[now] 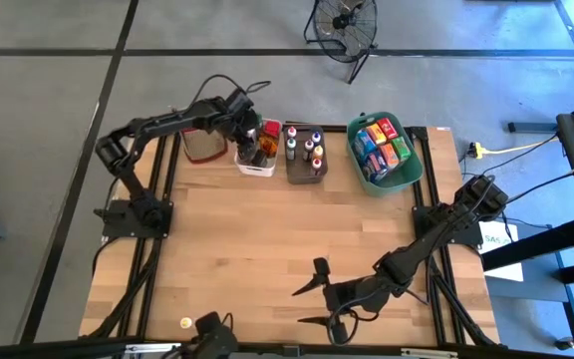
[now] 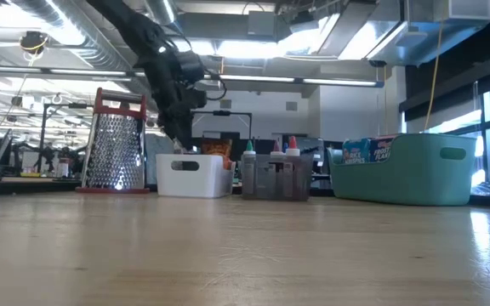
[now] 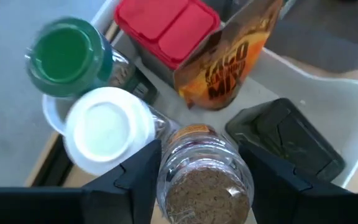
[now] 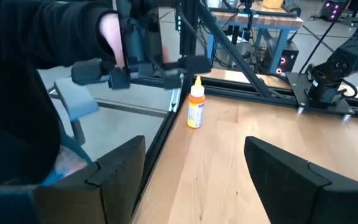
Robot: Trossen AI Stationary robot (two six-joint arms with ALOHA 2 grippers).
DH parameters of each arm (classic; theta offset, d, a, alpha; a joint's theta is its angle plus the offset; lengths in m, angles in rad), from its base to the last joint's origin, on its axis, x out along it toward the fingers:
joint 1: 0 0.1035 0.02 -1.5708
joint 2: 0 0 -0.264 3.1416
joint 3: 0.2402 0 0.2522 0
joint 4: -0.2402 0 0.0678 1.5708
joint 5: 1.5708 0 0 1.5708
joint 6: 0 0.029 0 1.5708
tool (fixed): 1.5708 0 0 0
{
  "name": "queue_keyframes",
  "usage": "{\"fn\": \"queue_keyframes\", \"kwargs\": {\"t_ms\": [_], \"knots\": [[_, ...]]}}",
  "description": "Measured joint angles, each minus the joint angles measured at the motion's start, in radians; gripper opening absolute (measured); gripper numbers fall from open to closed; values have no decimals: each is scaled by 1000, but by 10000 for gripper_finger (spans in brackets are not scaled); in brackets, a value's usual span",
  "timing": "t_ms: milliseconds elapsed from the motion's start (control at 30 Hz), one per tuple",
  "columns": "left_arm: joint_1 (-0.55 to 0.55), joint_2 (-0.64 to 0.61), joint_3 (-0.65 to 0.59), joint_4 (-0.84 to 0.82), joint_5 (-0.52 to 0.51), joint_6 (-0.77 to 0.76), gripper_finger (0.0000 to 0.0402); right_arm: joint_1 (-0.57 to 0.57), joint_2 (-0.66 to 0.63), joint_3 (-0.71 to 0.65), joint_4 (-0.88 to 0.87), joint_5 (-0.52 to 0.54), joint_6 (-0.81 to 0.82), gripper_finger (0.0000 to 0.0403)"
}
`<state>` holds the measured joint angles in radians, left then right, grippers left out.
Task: Pick & Place Kitchen Items
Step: Put the brown seasoning bottle into the white bin
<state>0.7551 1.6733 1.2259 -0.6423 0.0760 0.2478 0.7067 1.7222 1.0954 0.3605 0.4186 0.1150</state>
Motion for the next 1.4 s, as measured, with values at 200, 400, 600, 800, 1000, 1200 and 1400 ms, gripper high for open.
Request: {"fn": "queue_keyframes", "kwargs": {"t_ms": [200, 400, 600, 800, 1000, 1200, 1400], "knots": [[0, 33, 0, -12, 5, -11, 195, 0, 0, 0, 27, 33, 5, 277], [0, 35, 0, -12, -6, -17, 203, -1, 0, 0, 67, 76, 3, 277], [-1, 35, 0, -5, -7, -24, 207, -13, 0, 0, 69, 102, -61, 277], [-1, 32, -27, 19, -26, -45, 209, -44, 0, 0, 68, 105, -64, 277], [-2, 31, -52, 44, -26, -86, 210, -69, 0, 0, 65, 87, -64, 277], [-15, 32, -55, 64, -32, -78, 210, -90, 0, 0, 68, 23, -63, 277], [-23, 34, -56, 93, -39, -48, 210, -92, 0, 0, 62, 23, -63, 277]]}}
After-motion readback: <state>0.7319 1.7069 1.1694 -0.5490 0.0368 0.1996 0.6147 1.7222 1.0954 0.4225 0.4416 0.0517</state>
